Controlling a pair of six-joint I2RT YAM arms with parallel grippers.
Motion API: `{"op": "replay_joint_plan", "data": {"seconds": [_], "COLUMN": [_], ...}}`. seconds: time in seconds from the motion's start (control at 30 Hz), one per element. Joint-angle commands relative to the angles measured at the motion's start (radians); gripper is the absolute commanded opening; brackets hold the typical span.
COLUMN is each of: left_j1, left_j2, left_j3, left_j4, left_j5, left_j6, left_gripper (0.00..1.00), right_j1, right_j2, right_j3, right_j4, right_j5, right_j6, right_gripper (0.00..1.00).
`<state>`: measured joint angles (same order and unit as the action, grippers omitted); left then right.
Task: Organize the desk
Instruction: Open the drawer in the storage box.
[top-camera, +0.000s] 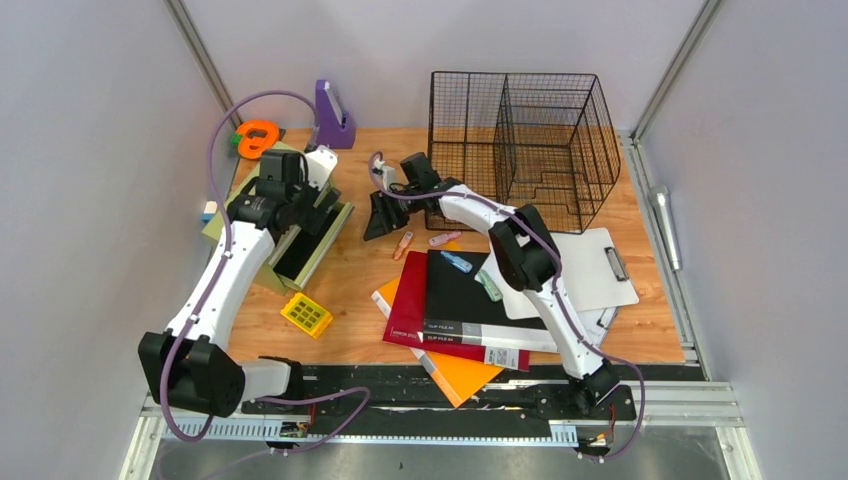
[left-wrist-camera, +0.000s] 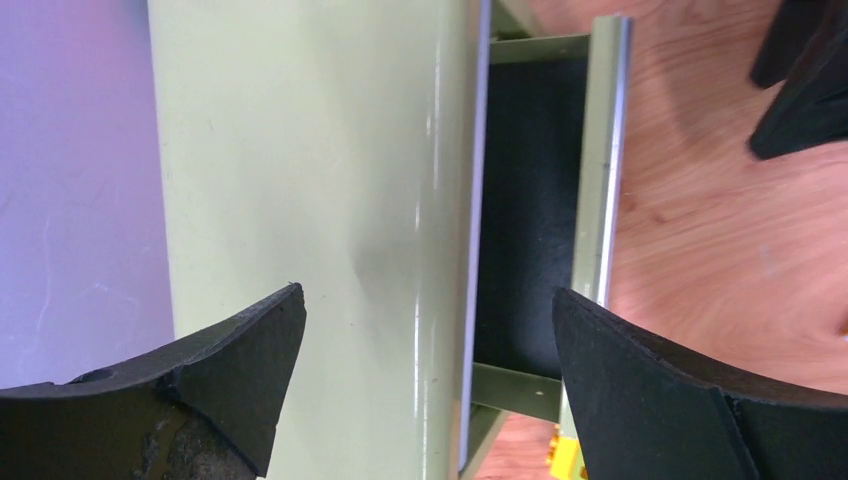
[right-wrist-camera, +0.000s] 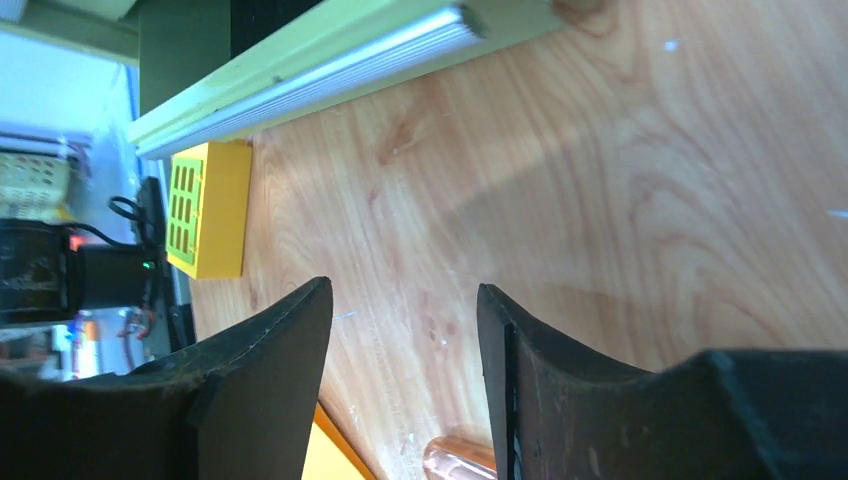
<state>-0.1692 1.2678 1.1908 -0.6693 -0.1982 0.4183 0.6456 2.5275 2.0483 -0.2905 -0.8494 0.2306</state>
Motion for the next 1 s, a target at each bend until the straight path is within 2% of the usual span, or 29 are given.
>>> {"op": "replay_joint_plan", "data": {"seconds": [0.0,0.1,0.4,0.5,0.6,0.97], "left_j1": [0.002,0.002,0.002,0.002,0.002,0.002], "left_j2": [-0.051,-0.078,-0.124,-0.124,-0.118,-0.122], "left_j3": [0.082,0.107,0.16,0.159,0.153,0.133], "left_j4": [-0.051,-0.064,-0.072,-0.062,-0.052,-0.035], "left_j5": [0.134,0.159,0.235,0.242,0.245,0.249], "left_j6": [-0.098,-0.131,-0.202,-0.214,-0.22,-0.235], "left_gripper": [1.0,1.0,1.0,1.0,1.0,1.0], "right_j1": [0.061,0.082,0.084,0.08,0.06,-0.009], "right_j2": [-0.141,-0.22,-0.493,-0.559,-0.605,-0.592], "right_j3": [0.045,-0.002,-0.333,-0.437,-0.516,-0.609], "right_j4": [-0.171,-0.268,-0.421,-0.454,-0.461,-0.473], "right_j5": [0.087,0.206,0.515,0.655,0.727,0.753], "right_j6": [-0.261,-0.421,-0.737,-0.785,-0.807,-0.801], "right_gripper": [0.56,0.57,0.57,0.57,0.58,0.56]}}
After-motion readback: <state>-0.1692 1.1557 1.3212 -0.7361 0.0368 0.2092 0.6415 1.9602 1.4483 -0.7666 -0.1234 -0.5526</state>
